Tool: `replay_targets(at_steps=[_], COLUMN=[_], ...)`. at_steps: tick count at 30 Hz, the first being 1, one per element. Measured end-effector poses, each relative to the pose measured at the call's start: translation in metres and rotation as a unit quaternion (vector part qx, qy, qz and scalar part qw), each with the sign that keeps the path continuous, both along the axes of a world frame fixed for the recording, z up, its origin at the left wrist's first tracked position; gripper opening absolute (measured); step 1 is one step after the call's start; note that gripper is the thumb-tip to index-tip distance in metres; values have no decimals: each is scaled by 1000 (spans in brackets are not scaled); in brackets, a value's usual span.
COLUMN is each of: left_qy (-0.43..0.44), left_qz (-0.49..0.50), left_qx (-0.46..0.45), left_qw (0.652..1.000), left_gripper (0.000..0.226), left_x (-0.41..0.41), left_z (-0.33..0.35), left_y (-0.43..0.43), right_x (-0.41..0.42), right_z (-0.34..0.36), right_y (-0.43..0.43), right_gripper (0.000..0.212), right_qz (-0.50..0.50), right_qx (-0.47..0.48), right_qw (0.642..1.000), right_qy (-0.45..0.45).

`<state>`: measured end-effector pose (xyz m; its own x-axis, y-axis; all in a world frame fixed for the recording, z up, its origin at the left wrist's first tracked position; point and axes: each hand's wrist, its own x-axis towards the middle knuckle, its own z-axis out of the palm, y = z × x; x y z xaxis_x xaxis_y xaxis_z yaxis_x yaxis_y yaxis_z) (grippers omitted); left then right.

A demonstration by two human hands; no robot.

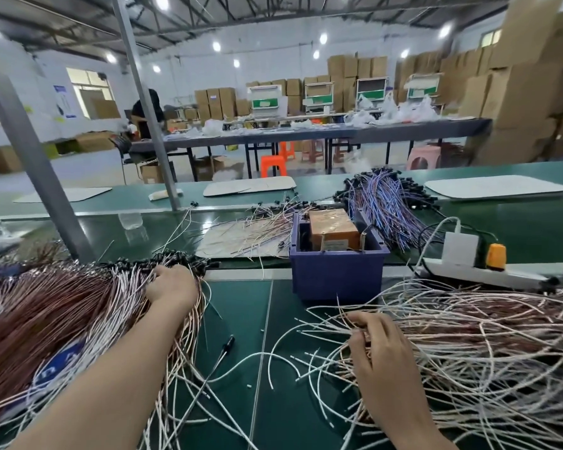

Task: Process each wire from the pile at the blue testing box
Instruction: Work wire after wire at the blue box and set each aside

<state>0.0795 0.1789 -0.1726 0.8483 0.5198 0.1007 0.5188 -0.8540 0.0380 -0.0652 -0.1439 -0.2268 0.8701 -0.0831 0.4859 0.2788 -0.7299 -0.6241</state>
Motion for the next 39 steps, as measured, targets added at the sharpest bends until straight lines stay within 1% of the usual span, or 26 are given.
replay_targets(at_steps=[3,5,7,9,10,12,13,14,15,16,17,19,20,21,22,24,26,27,28,30,31,33,35,36,37,39], left_qy=[-59,-103,-155,-229,-278,-381,-427,-464,-485,-489,-476,-412,-362,-304,-254,-211,-204,-200,-195,-181,-167,-137,-147,-161,-169,-163], left_qz=[52,60,38,-33,-85,-192,-235,-268,-293,-310,-323,-342,-351,-362,-372,-379,-358,-333,-299,-242,-240,-219,-199,-213,-233,-239], left_qx=[-125,-195,-256,-303,-328,-379,-409,-441,-473,-506,-538,-603,-642,-680,-705,-715,-727,-735,-741,-730,-725,-730,-727,-716,-703,-710], left_qw=[989,974,953,924,899,821,771,720,674,639,616,591,578,561,549,548,549,555,568,613,624,632,641,645,651,642], left_gripper=[36,32,29,28,27,18,12,9,12,18,25,31,31,31,33,32,27,27,26,26,28,36,36,37,38,41], left_x=[9,8,2,-6,-12,-33,-50,-70,-90,-110,-129,-159,-172,-183,-191,-198,-194,-188,-180,-160,-152,-141,-132,-130,-128,-122], left_z=[0,1,9,30,46,88,110,128,140,146,147,132,121,110,99,78,68,63,58,43,33,20,5,-5,-13,-19], left_y=[0,3,4,-4,-12,-40,-57,-75,-92,-108,-123,-143,-150,-155,-159,-162,-166,-168,-170,-175,-176,-184,-192,-192,-192,-192], right_x=[-1,-2,-5,-9,-12,-19,-22,-25,-26,-25,-21,-7,-1,2,4,6,6,5,4,4,4,7,11,12,13,16], right_z=[3,6,9,15,20,35,45,59,75,91,107,135,148,158,164,167,159,154,147,129,120,98,74,65,59,52], right_y=[0,0,0,0,1,5,11,19,29,37,41,41,38,35,30,24,19,19,20,27,32,40,41,39,35,27], right_gripper=[18,18,18,20,21,23,24,24,23,23,32,55,61,62,56,37,20,14,14,19,19,21,24,24,23,21], right_qz=[2,8,3,-13,-13,22,65,121,178,223,244,245,240,230,218,195,182,179,180,182,192,220,241,251,261,278], right_qx=[17,39,53,65,67,87,136,211,289,367,449,582,617,636,649,677,674,660,631,530,477,391,319,291,280,308], right_qw=[1000,999,999,997,995,984,977,964,940,903,855,751,719,705,698,686,703,720,747,822,852,887,908,913,913,895], right_qy=[1,-3,-3,-32,-74,-155,-150,-107,-44,24,91,190,211,216,209,181,138,118,105,95,95,109,129,137,144,161])
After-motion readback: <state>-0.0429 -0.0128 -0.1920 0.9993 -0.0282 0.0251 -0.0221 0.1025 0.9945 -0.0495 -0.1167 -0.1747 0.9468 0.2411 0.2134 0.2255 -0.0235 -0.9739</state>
